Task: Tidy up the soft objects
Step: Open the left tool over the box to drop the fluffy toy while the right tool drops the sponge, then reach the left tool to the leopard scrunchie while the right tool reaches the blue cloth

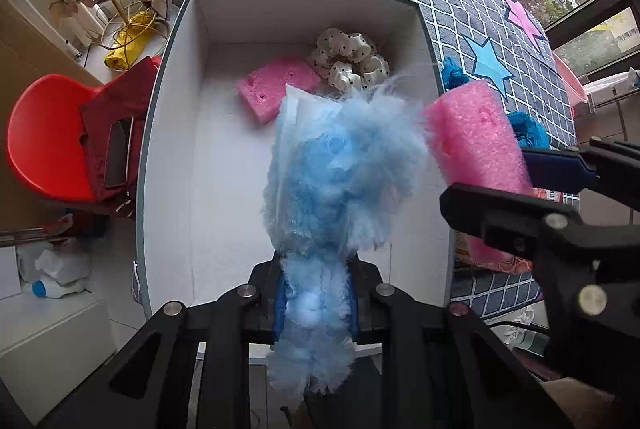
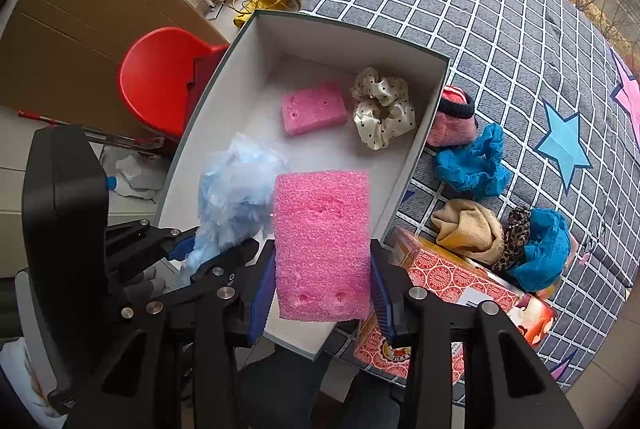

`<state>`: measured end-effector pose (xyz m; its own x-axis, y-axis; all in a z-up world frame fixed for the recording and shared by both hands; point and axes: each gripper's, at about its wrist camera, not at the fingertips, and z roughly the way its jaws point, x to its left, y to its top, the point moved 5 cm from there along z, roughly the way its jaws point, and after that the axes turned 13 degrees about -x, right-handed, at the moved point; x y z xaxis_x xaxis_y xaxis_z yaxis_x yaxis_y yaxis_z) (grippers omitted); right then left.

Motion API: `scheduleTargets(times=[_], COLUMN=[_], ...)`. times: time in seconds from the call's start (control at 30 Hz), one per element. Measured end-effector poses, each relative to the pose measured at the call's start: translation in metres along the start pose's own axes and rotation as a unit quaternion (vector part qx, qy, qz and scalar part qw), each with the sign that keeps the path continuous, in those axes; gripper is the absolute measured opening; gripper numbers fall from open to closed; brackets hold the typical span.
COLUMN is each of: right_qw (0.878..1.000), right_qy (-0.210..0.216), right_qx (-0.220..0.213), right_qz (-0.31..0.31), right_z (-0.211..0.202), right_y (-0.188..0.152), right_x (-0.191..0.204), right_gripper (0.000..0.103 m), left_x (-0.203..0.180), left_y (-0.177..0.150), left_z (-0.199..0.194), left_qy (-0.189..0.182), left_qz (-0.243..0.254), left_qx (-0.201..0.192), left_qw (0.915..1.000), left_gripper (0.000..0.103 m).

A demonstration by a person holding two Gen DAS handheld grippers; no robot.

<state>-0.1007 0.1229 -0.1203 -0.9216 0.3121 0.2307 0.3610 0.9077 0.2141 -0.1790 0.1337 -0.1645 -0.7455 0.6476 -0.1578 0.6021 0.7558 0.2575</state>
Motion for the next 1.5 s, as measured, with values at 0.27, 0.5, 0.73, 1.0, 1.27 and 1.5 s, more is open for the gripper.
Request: scheduleTargets(times=[0.27, 0.5, 0.73, 1.0, 1.27, 1.5], right_qw=[1.0, 1.0, 0.998, 0.989, 0.971, 0.951], right_qy=[0.003, 0.015, 0.022, 0.022, 0.036, 0.042], right_qx=[0.001, -0.008, -0.047, -0.093, -0.122, -0.145], right_qz=[-0.002, 0.013, 0.037, 0.109, 0.205, 0.269], right_z=[0.003, -0.003, -0.022, -0.051, -0.073, -0.087], right_y=[0.002, 0.004, 0.013, 0.018, 0.002, -0.023], right_x=[0.002, -0.002, -0.013, -0.058, -0.126, -0.186], right_gripper=[0.045, 0.077, 0.103, 0.103, 0.103, 0.103], left_x=[0.004, 0.013, 0.013, -0.005, -0.041, -0.074], left_y=[-0.002, -0.002, 0.007, 0.035, 0.055, 0.076], left_z=[0.001, 0.012, 0.014, -0.009, -0.016, -0.019], left_qy=[-0.008, -0.017, -0.035, -0.046, -0.027, -0.008], left_qz=[-0.02, -0.058, -0.093, -0.07, -0.032, -0.011], left_qx=[0.006, 0.025, 0.023, 0.01, 0.03, 0.036], left_qw=[0.9998, 0.9978, 0.9947, 0.9964, 0.9987, 0.9993], left_gripper=[0.076, 0.103, 0.103, 0.103, 0.103, 0.103])
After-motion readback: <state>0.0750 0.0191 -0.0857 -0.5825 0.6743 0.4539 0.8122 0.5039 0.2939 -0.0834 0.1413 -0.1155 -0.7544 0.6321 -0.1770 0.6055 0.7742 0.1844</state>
